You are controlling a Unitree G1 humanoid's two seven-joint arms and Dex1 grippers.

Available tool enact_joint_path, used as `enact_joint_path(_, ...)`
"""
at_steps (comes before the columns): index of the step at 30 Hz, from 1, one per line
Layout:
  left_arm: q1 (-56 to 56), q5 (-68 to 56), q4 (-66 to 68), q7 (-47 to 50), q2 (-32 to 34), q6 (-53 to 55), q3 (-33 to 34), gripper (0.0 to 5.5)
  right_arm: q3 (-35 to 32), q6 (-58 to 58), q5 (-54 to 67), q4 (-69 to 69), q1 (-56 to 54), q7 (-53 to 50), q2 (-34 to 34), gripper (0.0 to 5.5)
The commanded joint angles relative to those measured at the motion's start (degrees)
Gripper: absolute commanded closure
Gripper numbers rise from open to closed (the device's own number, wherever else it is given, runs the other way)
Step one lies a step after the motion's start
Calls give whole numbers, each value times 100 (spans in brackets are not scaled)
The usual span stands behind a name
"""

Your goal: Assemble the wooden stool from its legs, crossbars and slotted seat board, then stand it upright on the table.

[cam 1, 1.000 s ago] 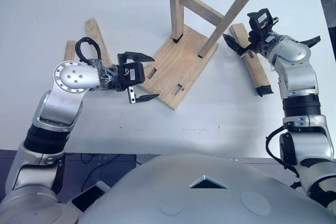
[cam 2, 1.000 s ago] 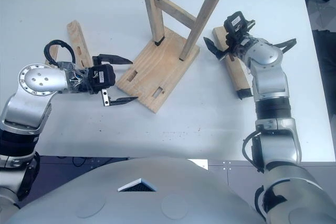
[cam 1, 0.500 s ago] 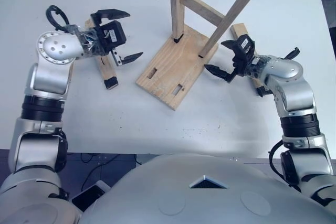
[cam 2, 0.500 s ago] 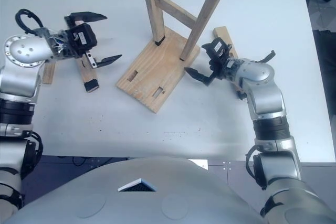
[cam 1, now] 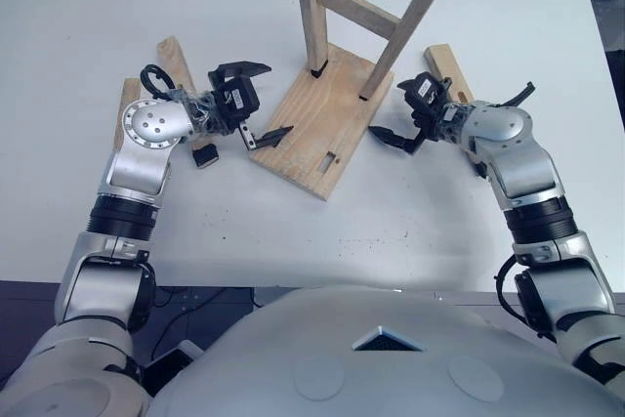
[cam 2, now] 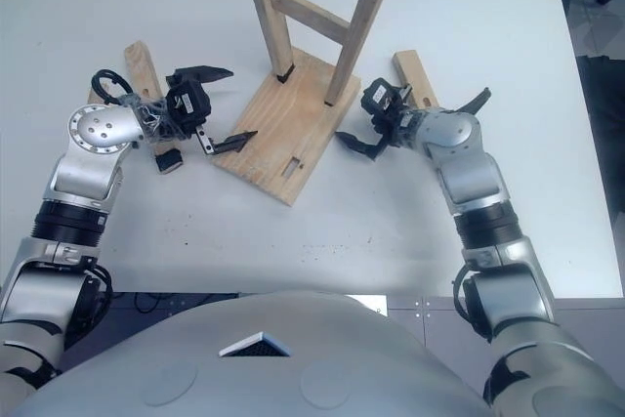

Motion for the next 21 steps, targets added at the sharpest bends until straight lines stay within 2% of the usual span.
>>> enact_joint_path(1,-16,-103,-94,-63,4,267,105,27,-45,-111,-113,294,-159,-150,60,55)
enact_joint_path(6,-562,-104,549,345,-26,488,476,27,-41,-184,-124,408,-172,-148,99,55)
enact_joint_path(13,-603,812,1544,725,127,-99,133,27,-7,-207,-136,386,-123,-186,133,55)
enact_joint_path(21,-181,837,1172,299,132,-209,-109,27,-45,-238,-171,526,-256,-361,192,55)
